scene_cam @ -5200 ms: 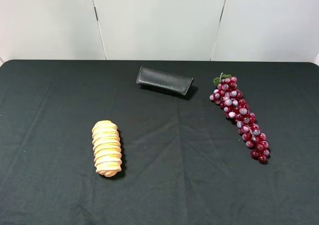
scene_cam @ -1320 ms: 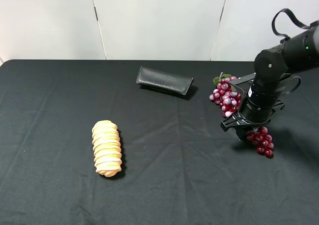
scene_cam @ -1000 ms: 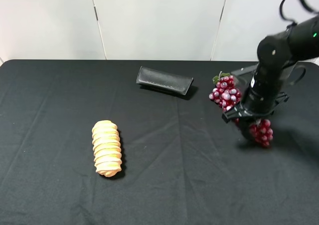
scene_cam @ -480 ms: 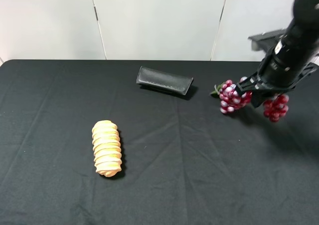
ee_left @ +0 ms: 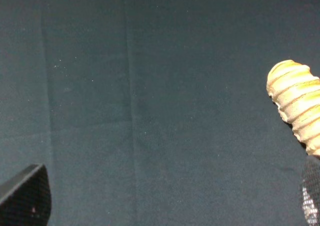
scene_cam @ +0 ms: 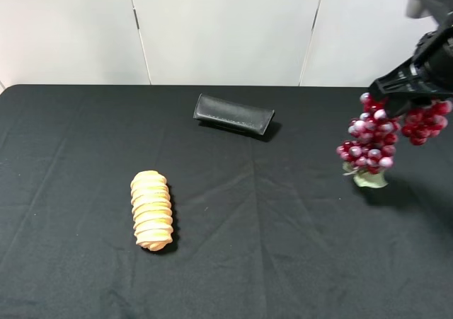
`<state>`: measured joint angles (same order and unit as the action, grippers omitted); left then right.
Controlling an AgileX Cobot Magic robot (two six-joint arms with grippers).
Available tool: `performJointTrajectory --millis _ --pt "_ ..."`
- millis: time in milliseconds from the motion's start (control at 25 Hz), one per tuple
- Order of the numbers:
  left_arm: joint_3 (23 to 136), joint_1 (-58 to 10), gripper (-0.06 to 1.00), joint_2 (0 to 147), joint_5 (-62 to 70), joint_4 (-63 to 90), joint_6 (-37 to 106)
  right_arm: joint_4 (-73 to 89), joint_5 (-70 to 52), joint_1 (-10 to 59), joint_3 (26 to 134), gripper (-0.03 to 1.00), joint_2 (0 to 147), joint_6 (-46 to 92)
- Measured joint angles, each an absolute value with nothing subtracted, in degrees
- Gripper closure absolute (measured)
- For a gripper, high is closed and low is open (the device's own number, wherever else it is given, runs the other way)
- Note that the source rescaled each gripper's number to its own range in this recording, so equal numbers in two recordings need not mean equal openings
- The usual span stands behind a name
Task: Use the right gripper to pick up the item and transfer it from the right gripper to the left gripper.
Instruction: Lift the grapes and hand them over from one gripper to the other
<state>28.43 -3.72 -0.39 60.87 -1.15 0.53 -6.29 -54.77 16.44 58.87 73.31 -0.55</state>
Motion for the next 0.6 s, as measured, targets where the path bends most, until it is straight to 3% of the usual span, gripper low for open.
performJointTrajectory --millis 240,600 --pt "28.4 -3.7 -0.04 -0.4 60.9 -1.2 0.5 -5.4 -60.4 17.1 58.9 0.95 69.0 1.3" --pt "28.4 -3.7 -0.04 -0.4 60.9 -1.2 0.5 -3.1 -67.1 23.6 58.9 0.96 68.1 4.2"
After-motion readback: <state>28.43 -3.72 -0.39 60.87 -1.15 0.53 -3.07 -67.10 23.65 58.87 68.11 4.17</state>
